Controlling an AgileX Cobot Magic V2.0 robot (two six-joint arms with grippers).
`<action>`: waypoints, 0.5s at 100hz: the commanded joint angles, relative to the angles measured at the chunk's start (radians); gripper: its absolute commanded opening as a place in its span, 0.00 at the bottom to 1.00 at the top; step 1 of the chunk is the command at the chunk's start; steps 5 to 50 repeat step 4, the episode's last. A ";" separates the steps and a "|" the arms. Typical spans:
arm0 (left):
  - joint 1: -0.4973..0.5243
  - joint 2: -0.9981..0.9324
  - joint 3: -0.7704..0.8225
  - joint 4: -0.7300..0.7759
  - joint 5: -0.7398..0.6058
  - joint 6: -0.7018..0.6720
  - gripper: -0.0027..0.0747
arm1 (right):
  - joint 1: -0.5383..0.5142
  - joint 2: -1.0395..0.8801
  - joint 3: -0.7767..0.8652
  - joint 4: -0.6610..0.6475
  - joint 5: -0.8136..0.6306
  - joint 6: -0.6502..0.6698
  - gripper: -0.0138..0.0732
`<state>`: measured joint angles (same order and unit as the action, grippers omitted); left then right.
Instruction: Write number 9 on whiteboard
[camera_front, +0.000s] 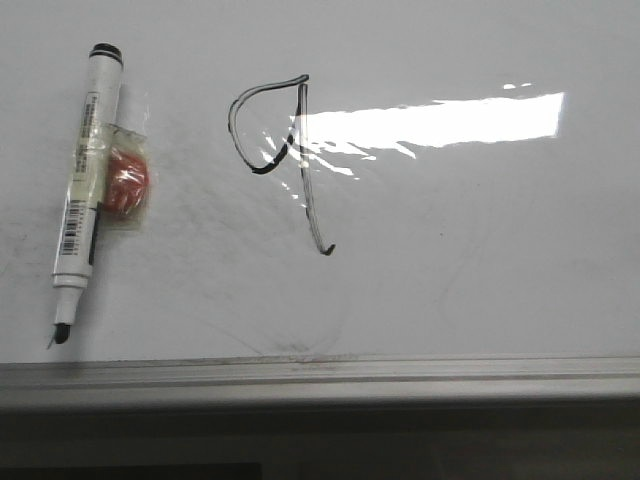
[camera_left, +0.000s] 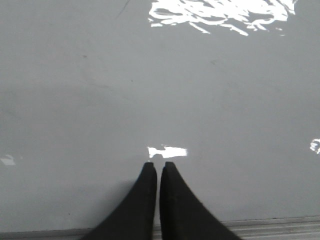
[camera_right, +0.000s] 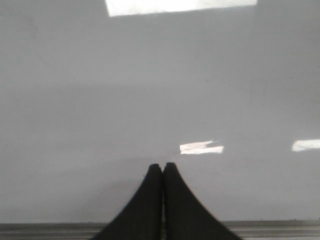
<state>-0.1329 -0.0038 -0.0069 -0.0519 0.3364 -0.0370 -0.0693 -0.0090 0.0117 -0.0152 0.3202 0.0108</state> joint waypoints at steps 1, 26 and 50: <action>0.000 -0.025 0.042 -0.013 -0.041 -0.012 0.01 | -0.007 -0.024 0.012 -0.005 -0.019 -0.005 0.09; 0.000 -0.025 0.042 -0.013 -0.041 -0.012 0.01 | -0.007 -0.024 0.012 -0.005 -0.019 -0.005 0.09; 0.000 -0.025 0.042 -0.013 -0.041 -0.012 0.01 | -0.007 -0.024 0.012 -0.005 -0.019 -0.005 0.09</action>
